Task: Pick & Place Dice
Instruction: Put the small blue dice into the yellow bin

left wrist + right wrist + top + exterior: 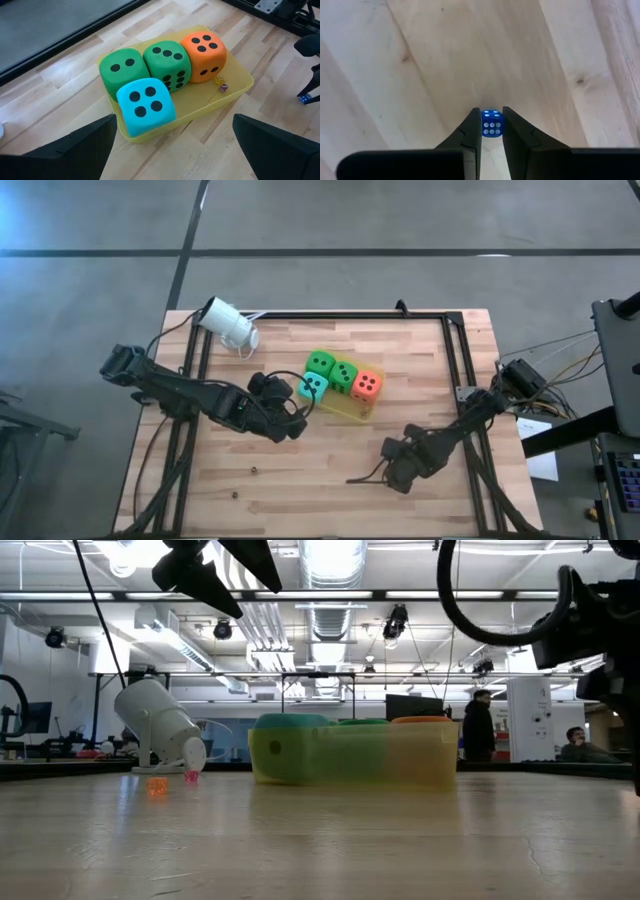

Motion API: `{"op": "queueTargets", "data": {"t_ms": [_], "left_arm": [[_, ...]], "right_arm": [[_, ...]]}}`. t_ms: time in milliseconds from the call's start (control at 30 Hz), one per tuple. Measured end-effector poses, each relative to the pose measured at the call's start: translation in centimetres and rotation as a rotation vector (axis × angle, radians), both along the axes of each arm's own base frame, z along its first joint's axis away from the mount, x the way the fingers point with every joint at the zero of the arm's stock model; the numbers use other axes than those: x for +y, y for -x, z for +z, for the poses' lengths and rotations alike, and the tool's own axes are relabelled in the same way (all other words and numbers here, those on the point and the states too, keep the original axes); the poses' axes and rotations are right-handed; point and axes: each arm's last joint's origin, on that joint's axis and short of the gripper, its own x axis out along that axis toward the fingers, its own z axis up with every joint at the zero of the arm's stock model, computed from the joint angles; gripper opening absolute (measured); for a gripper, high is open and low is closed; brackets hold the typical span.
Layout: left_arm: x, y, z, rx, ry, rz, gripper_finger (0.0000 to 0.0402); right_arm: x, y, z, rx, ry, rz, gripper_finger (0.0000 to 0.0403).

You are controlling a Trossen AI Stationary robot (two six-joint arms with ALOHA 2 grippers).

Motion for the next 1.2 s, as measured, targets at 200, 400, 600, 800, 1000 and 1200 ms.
{"op": "queueTargets", "data": {"t_ms": [200, 400, 600, 800, 1000, 1200], "left_arm": [[0.0, 0.0, 0.0, 0.01, -0.012, -0.013, 0.04], [0.0, 0.0, 0.0, 0.011, -0.013, -0.014, 0.04], [0.0, 0.0, 0.0, 0.013, -0.015, -0.016, 0.04], [0.0, 0.0, 0.0, 0.013, -0.015, -0.016, 0.04], [0.0, 0.0, 0.0, 0.013, -0.015, -0.016, 0.04], [0.0, 0.0, 0.0, 0.012, -0.014, -0.016, 0.04]], "right_arm": [[0.3, -0.6, 0.7, -0.033, 0.009, 0.038, 0.0042], [0.7, -1.4, 2.3, -0.073, 0.061, 0.085, 0.0042], [0.8, -2.0, 4.8, -0.094, 0.178, 0.107, 0.0042], [0.9, -2.9, 6.9, -0.179, 0.31, 0.155, 0.0042], [-0.3, -4.1, 7.8, -0.228, 0.439, 0.192, 0.0042], [-3.2, -5.6, 7.8, -0.179, 0.508, 0.209, 0.0042]]}}
